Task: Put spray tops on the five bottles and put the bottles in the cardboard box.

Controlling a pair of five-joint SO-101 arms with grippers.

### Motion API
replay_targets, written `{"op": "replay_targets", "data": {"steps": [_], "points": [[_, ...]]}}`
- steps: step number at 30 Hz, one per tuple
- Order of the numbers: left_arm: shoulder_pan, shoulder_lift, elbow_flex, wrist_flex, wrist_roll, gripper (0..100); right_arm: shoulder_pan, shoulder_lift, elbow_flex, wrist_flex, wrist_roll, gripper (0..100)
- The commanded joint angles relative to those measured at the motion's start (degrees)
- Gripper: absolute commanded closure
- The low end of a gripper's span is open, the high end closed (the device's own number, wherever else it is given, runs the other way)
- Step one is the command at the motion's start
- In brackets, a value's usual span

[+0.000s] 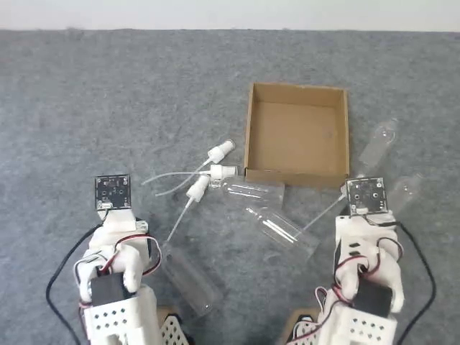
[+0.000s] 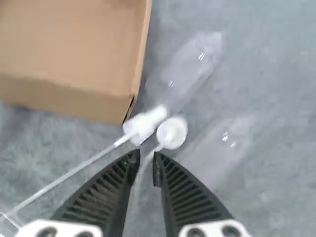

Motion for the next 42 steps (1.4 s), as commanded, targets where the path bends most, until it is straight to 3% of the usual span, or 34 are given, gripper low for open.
{"op": "replay_targets", "data": {"steps": [1,6,11,21,26,32,38,42], "points": [[-0.2,-0.3,-0.9,0.1,-0.4,99,-0.5,0.9,-9.8,2.9,0.7,97.7],[-0.2,-0.3,-0.9,0.1,-0.4,99,0.0,5.9,-16.5,3.3,0.7,92.6],[-0.2,-0.3,-0.9,0.1,-0.4,99,0.0,24.1,-26.1,2.8,0.6,81.4],[-0.2,-0.3,-0.9,0.1,-0.4,99,10.1,72.3,-56.4,2.7,-10.5,80.7],[-0.2,-0.3,-0.9,0.1,-0.4,99,10.8,90.2,-63.3,2.7,-10.5,80.6],[-0.2,-0.3,-0.9,0.1,-0.4,99,11.1,100.0,-64.2,0.7,-10.9,80.6],[-0.2,-0.3,-0.9,0.1,-0.4,99,15.9,104.8,-64.1,-1.0,-10.0,80.6],[-0.2,-0.3,-0.9,0.1,-0.4,99,18.9,106.6,-64.1,-1.0,-2.5,81.0]]}}
